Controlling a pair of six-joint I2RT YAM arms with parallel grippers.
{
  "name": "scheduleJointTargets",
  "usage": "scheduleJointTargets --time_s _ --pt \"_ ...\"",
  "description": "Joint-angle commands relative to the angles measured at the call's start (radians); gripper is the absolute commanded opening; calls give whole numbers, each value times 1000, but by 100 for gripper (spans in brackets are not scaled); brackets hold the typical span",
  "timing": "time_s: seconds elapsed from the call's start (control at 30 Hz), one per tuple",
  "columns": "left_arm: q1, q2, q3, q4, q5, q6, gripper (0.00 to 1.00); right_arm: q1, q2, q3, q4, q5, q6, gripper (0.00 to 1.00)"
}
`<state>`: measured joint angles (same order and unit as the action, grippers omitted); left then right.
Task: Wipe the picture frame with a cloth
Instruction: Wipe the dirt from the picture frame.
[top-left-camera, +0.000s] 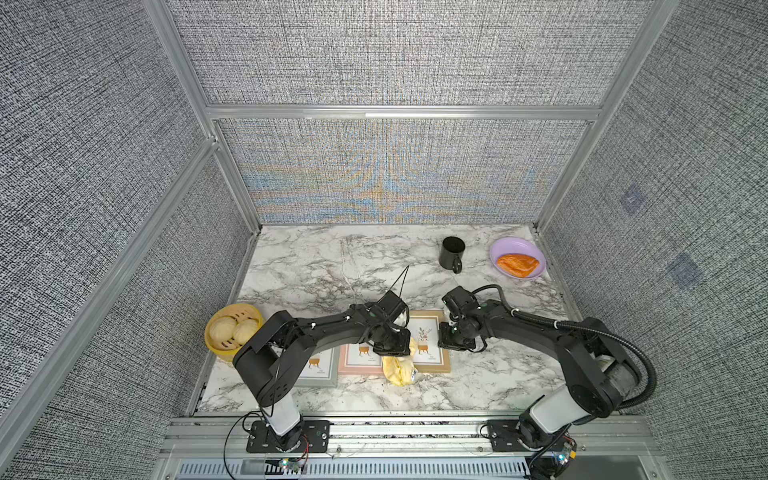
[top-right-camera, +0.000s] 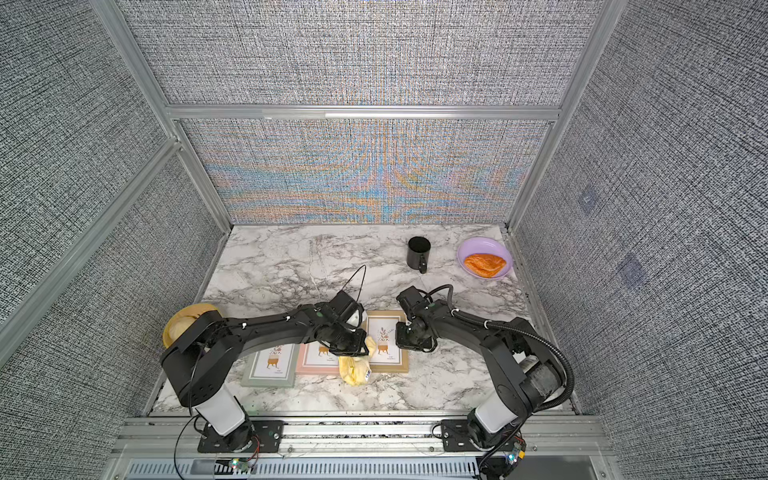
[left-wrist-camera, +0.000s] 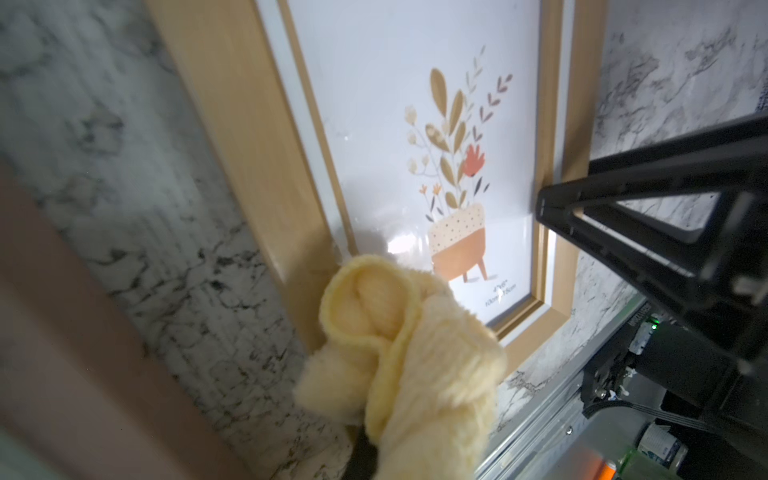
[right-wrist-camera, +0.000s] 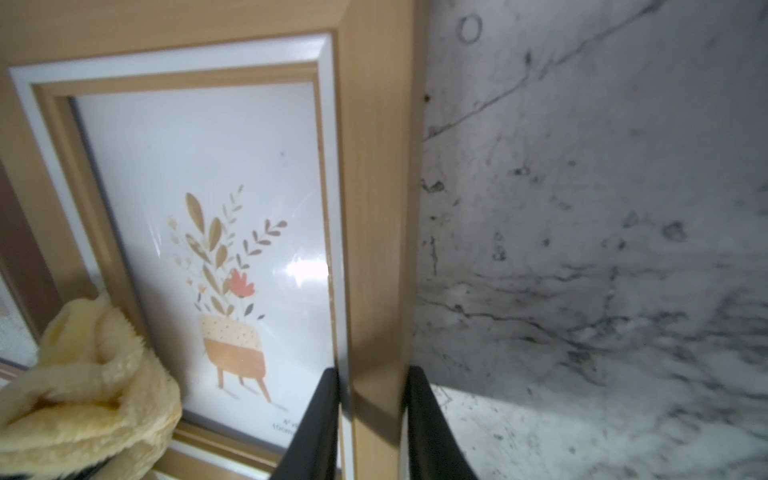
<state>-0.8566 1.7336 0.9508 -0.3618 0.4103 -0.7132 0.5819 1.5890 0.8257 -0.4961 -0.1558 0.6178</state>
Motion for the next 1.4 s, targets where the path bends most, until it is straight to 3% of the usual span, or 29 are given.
scheduleJointTargets --time_s 0.0,0.4,0.53,0.7,0.83,1.0,1.13,1.37 --pt "11 49 47 -160 -99 -13 0 2 40 -16 -156 94 9 19" --pt "159 327 488 -259 -129 170 0 3 49 7 -165 101 -1 19" --pt "146 297 424 -235 -93 148 0 3 42 2 -170 103 0 19" --pt "111 140 189 -213 -83 96 0 2 50 1 -161 91 5 19" --pt "44 -1 1 -200 -75 20 0 4 50 -3 -158 85 5 19" --pt "-48 -68 -125 -123 -49 -101 0 3 53 -5 -160 82 3 20" --pt "-55 -50 -92 -104 -77 -113 0 4 53 -3 -162 84 5 20" --pt "7 64 97 -138 -125 -51 0 5 45 5 -170 91 8 20"
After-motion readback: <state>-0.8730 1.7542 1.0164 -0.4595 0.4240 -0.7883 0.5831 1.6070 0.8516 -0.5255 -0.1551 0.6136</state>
